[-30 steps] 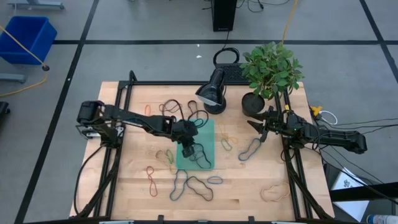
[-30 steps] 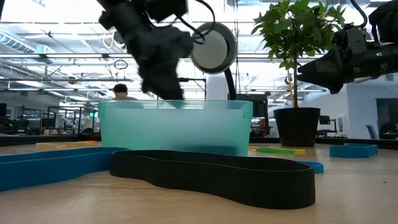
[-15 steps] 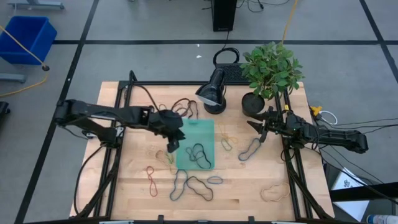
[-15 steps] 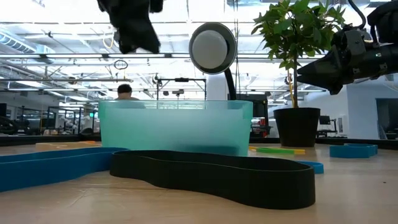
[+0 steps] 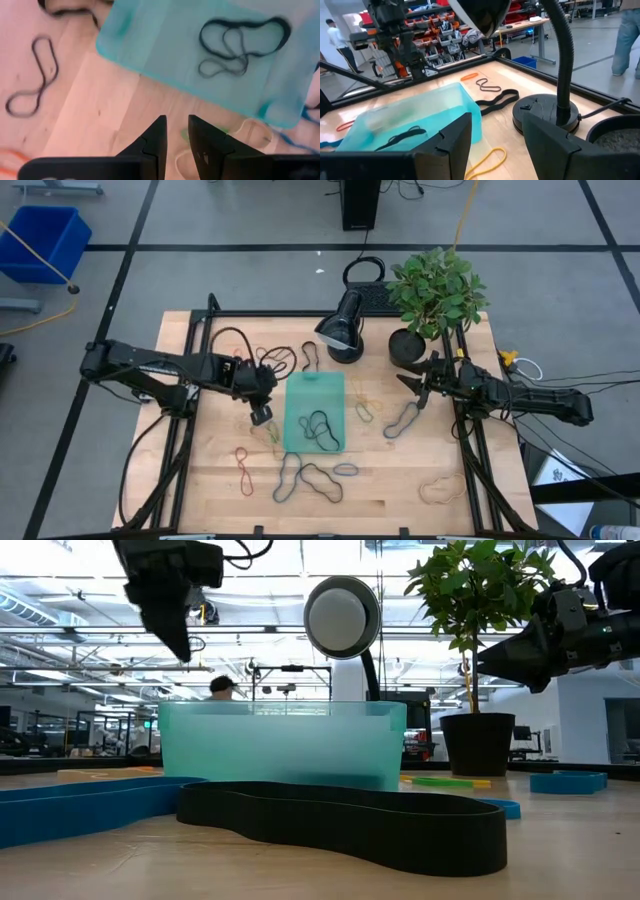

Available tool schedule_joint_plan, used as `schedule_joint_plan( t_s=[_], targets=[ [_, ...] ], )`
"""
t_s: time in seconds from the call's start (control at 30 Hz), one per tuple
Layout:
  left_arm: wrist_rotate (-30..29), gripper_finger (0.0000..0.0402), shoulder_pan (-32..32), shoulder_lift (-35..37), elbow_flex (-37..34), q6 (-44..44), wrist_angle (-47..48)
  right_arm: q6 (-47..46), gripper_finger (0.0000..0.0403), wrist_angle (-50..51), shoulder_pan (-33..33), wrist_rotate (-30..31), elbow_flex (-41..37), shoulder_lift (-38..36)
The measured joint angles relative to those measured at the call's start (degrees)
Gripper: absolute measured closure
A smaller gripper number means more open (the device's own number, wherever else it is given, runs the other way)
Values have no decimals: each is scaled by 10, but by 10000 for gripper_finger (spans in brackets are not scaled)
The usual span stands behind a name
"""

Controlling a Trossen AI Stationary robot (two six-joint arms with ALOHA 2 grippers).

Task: Pick and place rubber bands into bin
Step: Put the left green rubber band into the basket

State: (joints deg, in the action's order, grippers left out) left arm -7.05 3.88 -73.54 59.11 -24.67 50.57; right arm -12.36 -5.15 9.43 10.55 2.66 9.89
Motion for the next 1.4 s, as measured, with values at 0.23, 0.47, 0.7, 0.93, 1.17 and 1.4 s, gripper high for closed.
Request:
schedule_joint_plan(
  t_s=[0.23, 0.47, 0.7, 0.93, 1.17, 1.4],
  targets=[
    [26, 316, 0, 0, -33, -42, -14, 0, 234, -2, 0, 0, 0, 4],
    [28, 316, 0, 0, -65, -67, -11, 0, 234, -2, 0, -1, 0, 6],
    [11, 316, 0, 0, -69, -86, -16, 0, 234, -1, 0, -1, 0, 5],
    [23, 316, 0, 0, -69, -83, -36, 0, 234, 4, 0, -1, 0, 5],
    [22, 316, 15, 0, -69, -12, -59, 0, 234, 13, 0, -1, 0, 5],
    [19, 316, 45, 0, -72, 71, -68, 0, 234, 16, 0, -1, 0, 5]
  ],
)
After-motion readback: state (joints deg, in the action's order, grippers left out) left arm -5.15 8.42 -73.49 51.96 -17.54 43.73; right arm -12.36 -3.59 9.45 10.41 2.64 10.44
